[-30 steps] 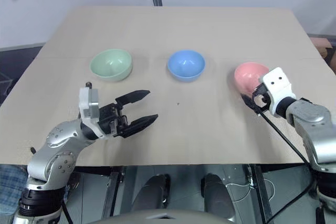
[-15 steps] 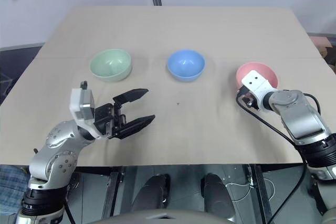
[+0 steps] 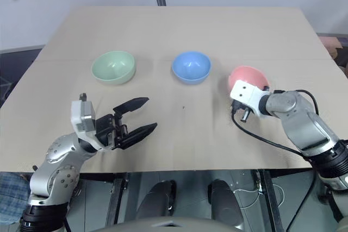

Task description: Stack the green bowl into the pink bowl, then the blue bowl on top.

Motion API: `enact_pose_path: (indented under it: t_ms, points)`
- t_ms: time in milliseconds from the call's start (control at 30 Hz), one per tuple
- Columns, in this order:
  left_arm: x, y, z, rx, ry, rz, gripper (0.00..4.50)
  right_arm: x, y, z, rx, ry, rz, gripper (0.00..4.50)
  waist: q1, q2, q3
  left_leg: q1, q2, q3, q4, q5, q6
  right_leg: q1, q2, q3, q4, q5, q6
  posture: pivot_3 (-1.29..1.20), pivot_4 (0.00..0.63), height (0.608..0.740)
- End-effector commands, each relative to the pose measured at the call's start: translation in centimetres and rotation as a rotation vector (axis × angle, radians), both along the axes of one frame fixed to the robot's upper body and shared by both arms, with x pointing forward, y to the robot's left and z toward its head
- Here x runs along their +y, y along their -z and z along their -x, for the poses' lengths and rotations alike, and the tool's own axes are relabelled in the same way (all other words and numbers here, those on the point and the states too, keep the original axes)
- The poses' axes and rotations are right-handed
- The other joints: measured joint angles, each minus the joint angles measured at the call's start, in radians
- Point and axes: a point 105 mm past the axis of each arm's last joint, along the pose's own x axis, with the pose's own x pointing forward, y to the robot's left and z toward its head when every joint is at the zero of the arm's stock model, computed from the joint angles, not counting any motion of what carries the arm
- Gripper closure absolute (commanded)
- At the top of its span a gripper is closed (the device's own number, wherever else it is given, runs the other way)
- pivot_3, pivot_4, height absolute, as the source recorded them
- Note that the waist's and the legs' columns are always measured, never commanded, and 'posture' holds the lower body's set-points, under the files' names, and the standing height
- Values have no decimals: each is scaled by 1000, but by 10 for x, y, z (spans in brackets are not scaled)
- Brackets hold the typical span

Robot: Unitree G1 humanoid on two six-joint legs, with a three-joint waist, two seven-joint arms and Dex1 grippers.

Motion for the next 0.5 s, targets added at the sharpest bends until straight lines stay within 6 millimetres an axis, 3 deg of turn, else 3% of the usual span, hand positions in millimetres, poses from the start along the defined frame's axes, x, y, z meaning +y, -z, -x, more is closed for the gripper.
enact_pose_path:
  t_ms: [33,233,467,500]
  points:
    - [0,-7,-3,-20,-9,-31,0,43,-19,18,-56,-174,-1,4295,0,0,0,0,0,0,0,0,0,0,0,0,0,0,0,0,150,740]
    - [-3,-14,-8,-18,-2,-36,0,88,-13,32,-46,-289,-11,4295,3,0,0,-1,0,-1,0,0,0,0,0,-1,0,0,0,0,150,740]
    - [-6,-20,-9,-14,-2,-39,0,110,-6,40,-34,-362,-18,4295,2,0,0,-1,0,-2,0,0,0,0,0,-1,0,0,0,0,150,740]
    - [-6,-20,-8,-14,-3,-39,0,110,-6,40,-34,-363,-18,3671,2,0,0,-1,0,-1,0,0,0,0,0,-1,0,0,0,0,150,740]
